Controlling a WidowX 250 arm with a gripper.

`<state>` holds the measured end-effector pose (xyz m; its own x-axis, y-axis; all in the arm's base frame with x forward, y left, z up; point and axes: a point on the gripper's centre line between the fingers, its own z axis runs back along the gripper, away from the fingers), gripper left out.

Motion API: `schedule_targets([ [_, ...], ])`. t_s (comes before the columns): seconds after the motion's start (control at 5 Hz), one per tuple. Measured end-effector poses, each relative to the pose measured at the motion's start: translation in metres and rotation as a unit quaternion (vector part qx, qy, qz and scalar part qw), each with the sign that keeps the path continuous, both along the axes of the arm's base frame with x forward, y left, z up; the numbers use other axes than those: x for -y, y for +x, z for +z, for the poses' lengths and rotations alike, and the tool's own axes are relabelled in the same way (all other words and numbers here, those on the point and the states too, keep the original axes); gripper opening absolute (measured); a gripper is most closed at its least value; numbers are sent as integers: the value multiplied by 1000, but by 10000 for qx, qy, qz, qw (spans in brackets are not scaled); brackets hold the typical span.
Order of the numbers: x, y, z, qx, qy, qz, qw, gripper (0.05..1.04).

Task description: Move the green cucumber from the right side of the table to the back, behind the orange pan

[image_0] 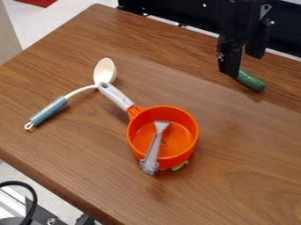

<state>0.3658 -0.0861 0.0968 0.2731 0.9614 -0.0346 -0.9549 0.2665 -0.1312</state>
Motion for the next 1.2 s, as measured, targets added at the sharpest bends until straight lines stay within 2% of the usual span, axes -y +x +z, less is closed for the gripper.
schedule_targets([
  [0.2, -1, -3, -16, -218, 46, 15, 9998, 1000],
  [0.4, -3, 15, -27, -224, 244, 23, 9994, 1000],
  [0.6, -3, 30, -25, 47, 298, 67, 9995, 1000],
  [0.8, -1, 44, -38, 38, 329, 106, 9994, 1000],
  [1.0, 0, 44, -50, -62, 537, 138, 9984, 1000],
  [1.2, 0, 44, -53, -49, 632, 104, 9979, 992],
])
